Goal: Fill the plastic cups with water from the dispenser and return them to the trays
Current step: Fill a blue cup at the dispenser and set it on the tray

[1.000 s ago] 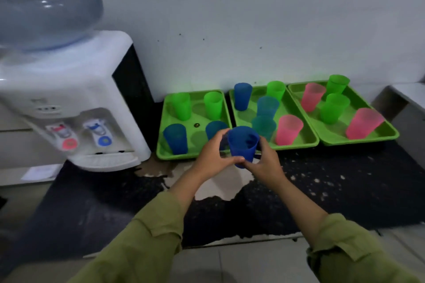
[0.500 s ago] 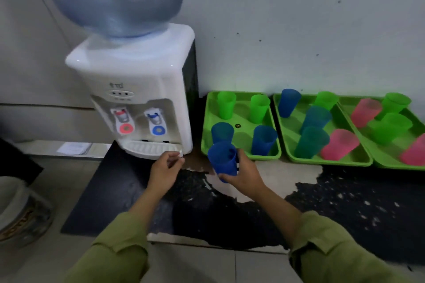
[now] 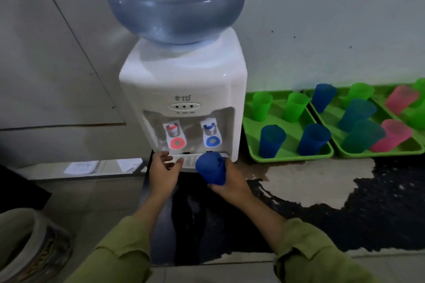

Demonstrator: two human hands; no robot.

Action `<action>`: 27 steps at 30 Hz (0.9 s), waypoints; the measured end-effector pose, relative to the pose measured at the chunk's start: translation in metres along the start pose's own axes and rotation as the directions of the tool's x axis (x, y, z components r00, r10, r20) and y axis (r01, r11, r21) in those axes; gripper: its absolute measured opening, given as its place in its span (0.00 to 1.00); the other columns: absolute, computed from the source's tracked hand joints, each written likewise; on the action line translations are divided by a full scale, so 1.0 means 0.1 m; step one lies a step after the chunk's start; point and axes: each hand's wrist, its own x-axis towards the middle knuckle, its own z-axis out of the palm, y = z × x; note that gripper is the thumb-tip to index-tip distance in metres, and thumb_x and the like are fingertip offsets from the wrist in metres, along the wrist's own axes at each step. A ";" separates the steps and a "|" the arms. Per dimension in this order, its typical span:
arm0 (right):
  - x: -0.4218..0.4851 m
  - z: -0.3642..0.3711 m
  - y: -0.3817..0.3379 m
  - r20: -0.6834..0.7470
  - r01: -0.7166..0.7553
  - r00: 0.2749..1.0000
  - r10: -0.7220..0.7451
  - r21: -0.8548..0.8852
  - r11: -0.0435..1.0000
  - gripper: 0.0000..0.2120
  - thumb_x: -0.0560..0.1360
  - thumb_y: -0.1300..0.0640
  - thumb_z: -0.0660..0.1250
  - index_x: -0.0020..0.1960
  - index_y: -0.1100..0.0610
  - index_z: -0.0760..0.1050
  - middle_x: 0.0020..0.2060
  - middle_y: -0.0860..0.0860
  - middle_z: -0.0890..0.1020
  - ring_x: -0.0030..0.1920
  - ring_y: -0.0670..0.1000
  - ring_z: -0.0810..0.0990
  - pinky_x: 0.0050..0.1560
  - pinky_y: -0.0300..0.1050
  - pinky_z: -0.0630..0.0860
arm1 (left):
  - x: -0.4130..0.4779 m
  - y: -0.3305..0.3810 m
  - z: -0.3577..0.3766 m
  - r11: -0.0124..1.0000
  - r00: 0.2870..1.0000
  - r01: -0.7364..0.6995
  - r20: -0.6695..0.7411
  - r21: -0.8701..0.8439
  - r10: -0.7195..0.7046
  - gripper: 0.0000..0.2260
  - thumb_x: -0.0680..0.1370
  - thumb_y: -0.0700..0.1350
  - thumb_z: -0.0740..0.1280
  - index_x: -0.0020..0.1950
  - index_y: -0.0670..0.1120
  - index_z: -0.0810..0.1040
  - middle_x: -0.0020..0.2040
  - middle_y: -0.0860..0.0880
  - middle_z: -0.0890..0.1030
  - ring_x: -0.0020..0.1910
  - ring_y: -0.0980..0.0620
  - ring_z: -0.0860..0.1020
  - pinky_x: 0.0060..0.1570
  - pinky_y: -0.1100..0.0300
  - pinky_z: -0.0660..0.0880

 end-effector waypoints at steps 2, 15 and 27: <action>0.03 0.16 -0.12 -0.017 -0.046 0.999 0.046 0.009 0.999 0.28 0.63 0.53 0.73 0.60 0.55 0.68 0.56 0.52 0.78 0.56 0.53 0.77 0.49 0.40 0.72 | 0.08 0.03 -0.08 0.999 0.999 -0.045 0.016 -0.010 0.045 0.17 0.73 0.40 0.71 0.59 0.41 0.70 0.50 0.47 0.77 0.46 0.50 0.77 0.43 0.64 0.70; 0.40 0.67 -0.69 -0.094 -0.198 0.971 0.218 0.186 0.962 0.31 0.64 0.53 0.75 0.63 0.55 0.66 0.60 0.52 0.77 0.59 0.53 0.76 0.57 0.46 0.75 | 0.43 0.25 -0.30 0.978 0.969 -0.207 0.135 -0.026 0.209 0.09 0.74 0.40 0.70 0.53 0.45 0.74 0.44 0.54 0.78 0.42 0.63 0.76 0.40 0.76 0.71; 0.61 0.85 -0.72 -0.121 -0.178 0.968 0.219 0.284 0.942 0.34 0.61 0.59 0.77 0.63 0.53 0.66 0.61 0.52 0.76 0.60 0.53 0.76 0.59 0.52 0.76 | 0.55 0.17 -0.32 0.972 0.960 -0.226 0.183 0.069 0.210 0.04 0.75 0.38 0.67 0.48 0.42 0.79 0.44 0.47 0.82 0.43 0.51 0.79 0.43 0.65 0.73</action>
